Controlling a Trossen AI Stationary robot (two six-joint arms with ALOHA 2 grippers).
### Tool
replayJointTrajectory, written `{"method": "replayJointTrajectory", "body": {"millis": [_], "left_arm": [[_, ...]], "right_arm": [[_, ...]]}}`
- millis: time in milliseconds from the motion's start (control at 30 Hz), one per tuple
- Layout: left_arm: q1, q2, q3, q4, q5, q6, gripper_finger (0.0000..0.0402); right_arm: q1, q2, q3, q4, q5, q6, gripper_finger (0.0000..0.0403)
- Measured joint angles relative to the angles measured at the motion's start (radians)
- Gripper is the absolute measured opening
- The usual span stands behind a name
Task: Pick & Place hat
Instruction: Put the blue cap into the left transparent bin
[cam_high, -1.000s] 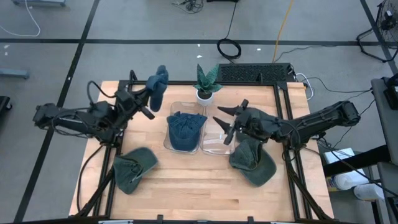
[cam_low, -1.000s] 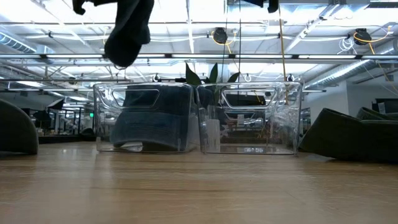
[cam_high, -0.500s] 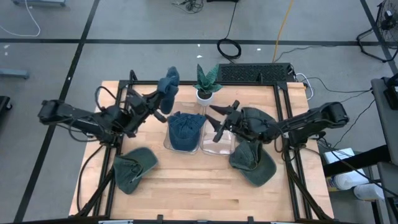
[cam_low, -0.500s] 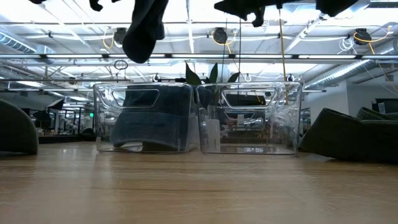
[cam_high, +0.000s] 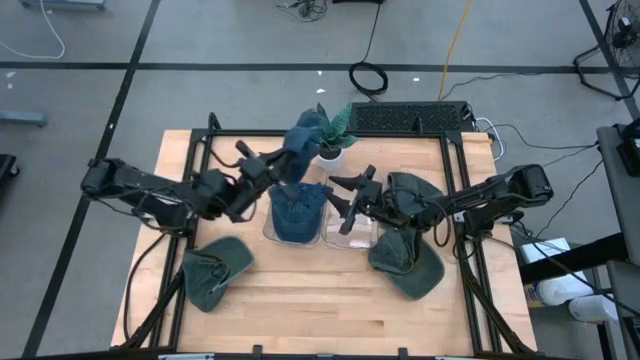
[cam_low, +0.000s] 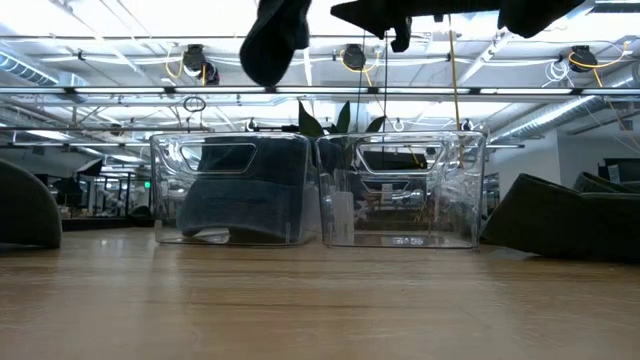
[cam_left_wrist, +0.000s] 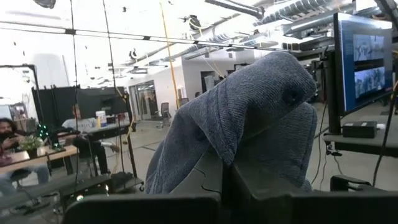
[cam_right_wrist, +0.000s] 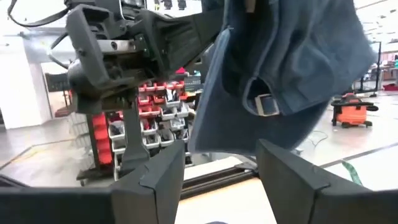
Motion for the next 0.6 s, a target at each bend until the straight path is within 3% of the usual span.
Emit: {"method": "replayJointTrajectory", "body": {"millis": [267, 600], "left_arm": [[0.015, 0.138, 0.124, 0.004, 0.026, 0.027, 0.0001], [0.029, 0.212, 0.176, 0.007, 0.043, 0.019, 0.0001]], "right_arm": [[-0.003, 0.0, 0.0, 0.022, 0.0, 0.01, 0.0185], [-0.005, 0.0, 0.0, 0.056, 0.001, 0.055, 0.0184]]}}
